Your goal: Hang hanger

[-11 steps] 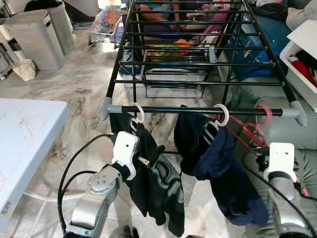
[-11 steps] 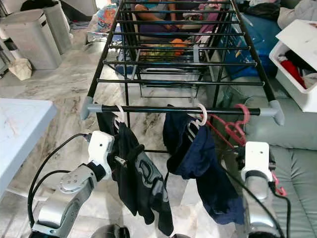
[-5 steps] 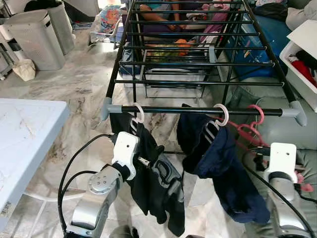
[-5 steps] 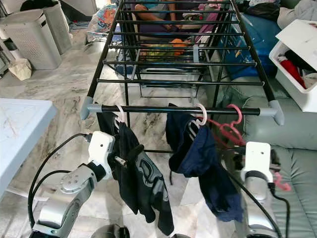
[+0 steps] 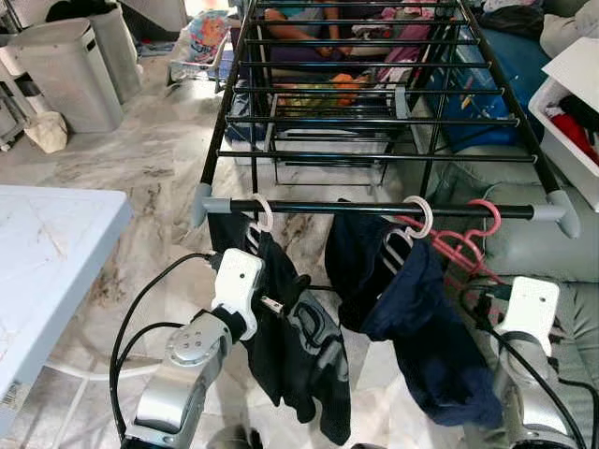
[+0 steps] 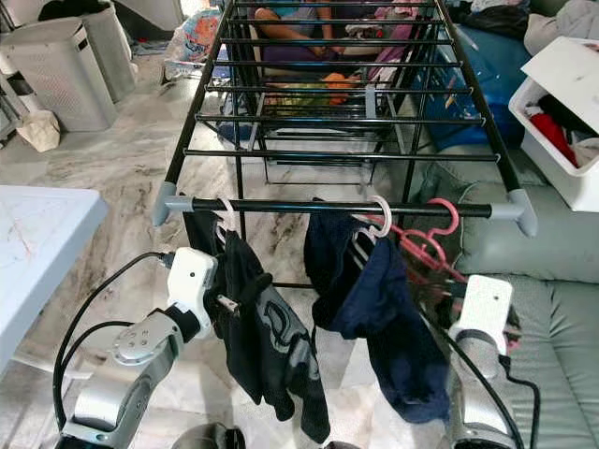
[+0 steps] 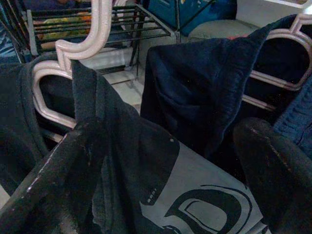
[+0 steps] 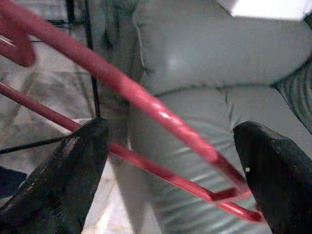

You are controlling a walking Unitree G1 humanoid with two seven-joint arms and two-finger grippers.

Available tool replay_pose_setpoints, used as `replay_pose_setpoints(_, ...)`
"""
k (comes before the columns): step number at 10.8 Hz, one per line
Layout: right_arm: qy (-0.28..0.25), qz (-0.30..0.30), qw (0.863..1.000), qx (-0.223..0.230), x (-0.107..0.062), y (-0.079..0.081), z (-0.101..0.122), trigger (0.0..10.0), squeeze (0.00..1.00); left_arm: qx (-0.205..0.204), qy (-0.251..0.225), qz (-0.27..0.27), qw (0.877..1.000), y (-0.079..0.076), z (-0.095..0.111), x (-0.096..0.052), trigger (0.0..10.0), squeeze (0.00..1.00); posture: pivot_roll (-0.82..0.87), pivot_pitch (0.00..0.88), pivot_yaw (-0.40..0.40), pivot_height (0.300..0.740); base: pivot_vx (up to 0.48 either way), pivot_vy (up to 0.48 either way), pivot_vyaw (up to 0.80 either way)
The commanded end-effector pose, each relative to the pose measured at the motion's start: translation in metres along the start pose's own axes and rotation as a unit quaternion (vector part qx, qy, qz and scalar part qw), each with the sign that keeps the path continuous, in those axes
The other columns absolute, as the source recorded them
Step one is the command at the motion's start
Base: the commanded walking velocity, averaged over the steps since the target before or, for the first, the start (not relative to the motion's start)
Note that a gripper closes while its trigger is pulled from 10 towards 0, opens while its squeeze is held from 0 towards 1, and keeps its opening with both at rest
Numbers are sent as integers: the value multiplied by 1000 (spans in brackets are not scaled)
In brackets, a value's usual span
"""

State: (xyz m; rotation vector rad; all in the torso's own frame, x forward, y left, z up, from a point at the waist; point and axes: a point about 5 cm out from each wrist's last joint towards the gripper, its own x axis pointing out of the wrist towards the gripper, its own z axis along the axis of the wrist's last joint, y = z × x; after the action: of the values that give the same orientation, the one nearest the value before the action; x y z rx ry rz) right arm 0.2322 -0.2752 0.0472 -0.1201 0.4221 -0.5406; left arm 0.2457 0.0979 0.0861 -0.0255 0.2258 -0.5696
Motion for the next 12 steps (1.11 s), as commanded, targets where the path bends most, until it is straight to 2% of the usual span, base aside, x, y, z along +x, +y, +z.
replay_pose_setpoints(1,3,-5,1000,12,1,-1,3,10000,1000,4,6,3,1000,1,-2,0,10000,0,-53,0,16,740,0,0,0)
replay_pose_setpoints(4,-11,21,999,24,-1,7,11,10000,1000,4,8,0,1000,1,-2,0,10000,0,-59,0,16,740,0,0,0)
replay_pose_setpoints(7,39,-3,995,94,-3,6,0,10000,1000,3,8,-1,1000,1,-3,1,10000,0,-56,0,15,740,0,0,0)
replay_pose_setpoints(8,53,-15,992,110,-3,5,-4,10000,910,3,9,0,1000,1,-3,1,10000,0,-54,0,14,740,0,0,0)
replay_pose_setpoints(9,62,-25,990,122,-2,2,-6,10000,341,2,9,0,1000,1,-3,1,10000,0,-54,0,14,740,0,0,0)
replay_pose_setpoints(10,70,-40,989,126,-2,-2,-7,10000,0,2,10,-1,1000,1,-3,1,10000,0,-56,0,13,740,0,0,0)
replay_pose_setpoints(12,58,-45,991,109,-1,-4,-3,10000,0,1,10,-2,1000,1,-4,2,10000,0,-56,0,13,740,0,0,0)
